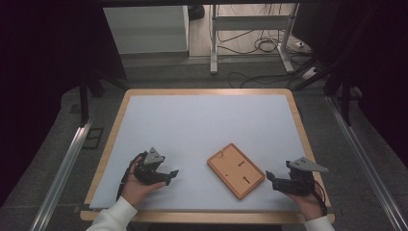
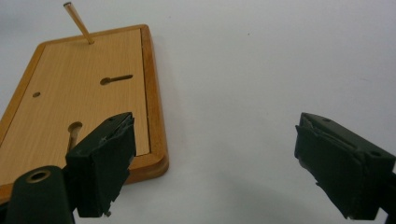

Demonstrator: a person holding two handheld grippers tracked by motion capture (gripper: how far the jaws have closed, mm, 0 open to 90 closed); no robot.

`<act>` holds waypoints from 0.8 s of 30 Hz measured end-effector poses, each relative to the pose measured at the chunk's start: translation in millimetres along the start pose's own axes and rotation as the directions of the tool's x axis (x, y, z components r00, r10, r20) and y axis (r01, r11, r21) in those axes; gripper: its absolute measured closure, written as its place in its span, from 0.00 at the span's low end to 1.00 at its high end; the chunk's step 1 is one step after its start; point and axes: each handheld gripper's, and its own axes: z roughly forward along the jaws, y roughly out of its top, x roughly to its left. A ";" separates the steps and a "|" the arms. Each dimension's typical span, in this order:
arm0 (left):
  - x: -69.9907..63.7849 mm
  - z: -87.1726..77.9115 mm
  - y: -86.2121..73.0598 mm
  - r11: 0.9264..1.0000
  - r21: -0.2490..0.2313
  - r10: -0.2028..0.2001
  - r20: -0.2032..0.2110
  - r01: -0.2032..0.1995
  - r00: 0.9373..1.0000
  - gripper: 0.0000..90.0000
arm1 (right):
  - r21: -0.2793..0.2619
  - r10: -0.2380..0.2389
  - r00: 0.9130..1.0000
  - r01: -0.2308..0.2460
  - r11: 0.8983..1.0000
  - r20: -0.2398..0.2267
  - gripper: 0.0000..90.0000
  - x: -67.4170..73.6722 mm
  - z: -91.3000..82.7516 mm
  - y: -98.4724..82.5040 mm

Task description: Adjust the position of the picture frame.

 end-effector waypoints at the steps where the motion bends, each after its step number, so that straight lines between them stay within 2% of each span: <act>1: 0.0 0.0 0.0 1.000 0.000 0.000 0.000 0.000 1.000 0.26 | -0.004 0.003 1.000 -0.003 1.000 -0.003 0.14 -0.8 -0.4 0.1; 5: 2.5 2.7 1.7 1.000 0.004 0.008 -0.003 -0.008 1.000 0.26 | -0.011 0.003 1.000 -0.003 1.000 -0.006 0.12 -3.9 -0.8 -2.6; 9: 1.6 4.0 2.4 1.000 0.005 0.017 -0.014 -0.017 1.000 0.26 | -0.008 0.033 0.999 -0.033 0.999 0.000 0.12 -7.6 -4.6 -7.2; 11: 0.5 2.4 2.1 1.000 0.006 0.031 -0.026 -0.031 0.999 0.26 | -0.021 0.024 1.000 -0.024 0.999 0.004 0.12 -7.8 -7.3 -5.6; 14: -0.3 -0.3 4.7 1.000 -0.007 0.023 -0.033 -0.024 0.999 0.26 | -0.030 0.013 1.000 -0.013 0.999 0.002 0.12 -5.0 -11.4 -4.9; 17: -2.0 -1.0 6.7 1.000 -0.018 0.022 -0.026 -0.022 0.999 0.27 | -0.025 0.012 1.000 -0.012 1.000 0.001 0.12 -2.2 -15.5 -8.8; 21: -4.6 3.2 7.8 0.998 -0.002 0.065 -0.016 -0.065 0.998 0.28 | -0.042 0.006 1.000 -0.006 0.999 0.004 0.12 -2.9 -19.6 -9.0; 24: -3.1 3.2 8.5 0.998 -0.003 0.058 -0.015 -0.058 0.998 0.28 | -0.050 0.011 1.000 -0.011 0.999 0.011 0.12 -6.7 -17.6 -10.0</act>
